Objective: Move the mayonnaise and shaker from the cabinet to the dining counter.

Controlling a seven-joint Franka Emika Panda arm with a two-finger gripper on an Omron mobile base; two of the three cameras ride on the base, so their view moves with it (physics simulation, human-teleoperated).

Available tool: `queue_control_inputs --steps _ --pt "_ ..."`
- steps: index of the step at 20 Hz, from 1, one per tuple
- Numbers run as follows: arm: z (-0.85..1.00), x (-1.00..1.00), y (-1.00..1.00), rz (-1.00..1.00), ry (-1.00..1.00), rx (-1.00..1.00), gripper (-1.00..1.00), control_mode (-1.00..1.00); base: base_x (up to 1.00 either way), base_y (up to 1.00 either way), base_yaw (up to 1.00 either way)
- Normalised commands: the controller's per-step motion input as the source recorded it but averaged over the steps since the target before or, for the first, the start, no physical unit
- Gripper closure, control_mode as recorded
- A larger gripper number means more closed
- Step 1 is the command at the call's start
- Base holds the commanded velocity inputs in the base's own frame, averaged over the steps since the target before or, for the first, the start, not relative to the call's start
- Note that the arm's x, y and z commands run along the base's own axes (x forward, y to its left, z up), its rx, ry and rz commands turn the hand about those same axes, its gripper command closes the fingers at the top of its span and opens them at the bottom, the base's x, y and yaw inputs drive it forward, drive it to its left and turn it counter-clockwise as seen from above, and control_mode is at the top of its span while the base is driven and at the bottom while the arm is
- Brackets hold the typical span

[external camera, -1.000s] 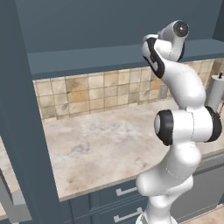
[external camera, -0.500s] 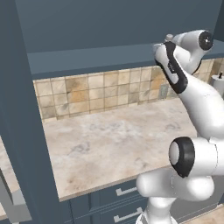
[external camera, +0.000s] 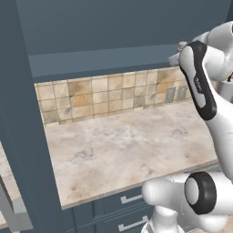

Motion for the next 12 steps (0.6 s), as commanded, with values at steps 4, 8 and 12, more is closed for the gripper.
queue_control_inputs --steps 4,8,12 --pt "-0.21 -1.0 0.4 0.0 0.0 0.0 1.0 -1.0 0.0 0.0 0.0" --pt "-0.49 -1.0 0.38 -0.05 -0.06 0.01 1.0 -1.0 0.0 0.0 0.0" --pt "-0.33 -0.86 0.1 -0.35 0.0 0.13 1.0 -1.0 0.0 0.0 0.0"
